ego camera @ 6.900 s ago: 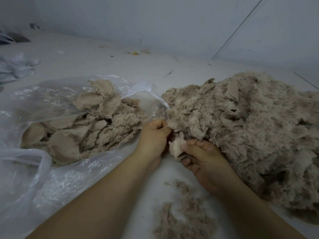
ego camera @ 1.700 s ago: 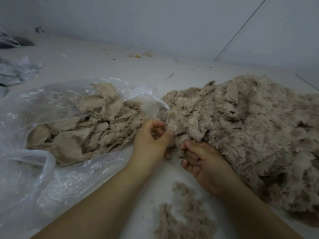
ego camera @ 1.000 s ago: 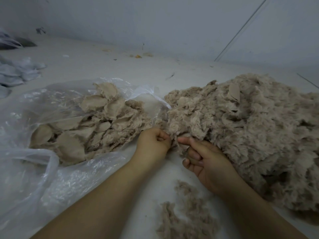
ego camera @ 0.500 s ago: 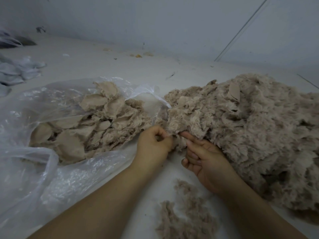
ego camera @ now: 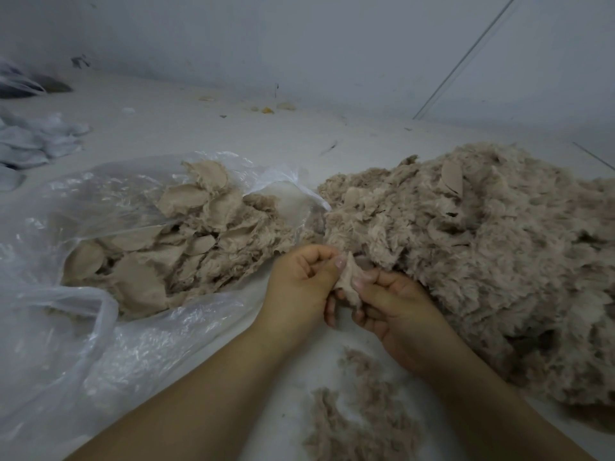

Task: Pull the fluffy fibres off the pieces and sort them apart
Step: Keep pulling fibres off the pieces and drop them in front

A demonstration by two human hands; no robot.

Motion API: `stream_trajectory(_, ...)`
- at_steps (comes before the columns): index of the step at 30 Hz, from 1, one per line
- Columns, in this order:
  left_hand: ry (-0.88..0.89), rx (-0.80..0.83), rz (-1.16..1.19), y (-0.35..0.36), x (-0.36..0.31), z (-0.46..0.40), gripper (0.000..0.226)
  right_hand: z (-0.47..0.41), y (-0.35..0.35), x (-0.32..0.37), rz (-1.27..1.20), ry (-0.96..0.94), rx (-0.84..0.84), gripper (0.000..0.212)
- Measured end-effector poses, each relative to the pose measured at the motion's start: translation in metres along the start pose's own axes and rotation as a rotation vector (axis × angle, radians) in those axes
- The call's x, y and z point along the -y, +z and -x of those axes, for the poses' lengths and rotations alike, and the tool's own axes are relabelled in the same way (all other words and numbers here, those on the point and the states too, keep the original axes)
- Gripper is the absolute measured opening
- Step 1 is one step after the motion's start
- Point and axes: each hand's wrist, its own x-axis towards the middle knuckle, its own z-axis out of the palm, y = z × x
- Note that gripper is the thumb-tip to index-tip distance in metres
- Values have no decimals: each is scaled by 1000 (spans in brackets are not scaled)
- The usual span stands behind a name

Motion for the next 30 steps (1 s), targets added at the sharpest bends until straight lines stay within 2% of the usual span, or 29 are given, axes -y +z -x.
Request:
stream_trajectory(4,-11,-108,7,-5,3,-4,23,-2,0,-2,-33,47,-85,27)
stream_trajectory(6,-34,-154,51,-7,7,-7,27,-1,0,-1,-57,56,-102,24)
stream_trajectory(9,-95,-73,170,-9,6,-10,34,0,0,0,-84,52,-84,14)
stream_trajectory(13,-145,50,142,-10,9,-11,12,0,0,3,-82,43,-66,22)
stream_trajectory(15,-149,63,126,-11,10,-11,11,1,1,4,-71,26,-8,22)
stream_trajectory(18,-143,112,106,-10,7,-9,10,3,2,4,-20,-1,44,34)
stream_trajectory(20,-125,100,94,-8,5,-8,4,3,3,3,6,-25,16,26)
stream_trajectory(22,-122,22,95,-8,6,-9,14,4,5,3,17,-25,-33,16)
stream_trajectory(26,-122,-137,99,-11,8,-13,22,3,5,2,-29,-11,-49,13)
stream_trajectory(28,-125,-114,106,-12,7,-13,23,2,4,2,-13,-7,-54,14)
stream_trajectory(30,-162,-5,71,-10,6,-10,28,2,2,1,9,-7,-59,13)
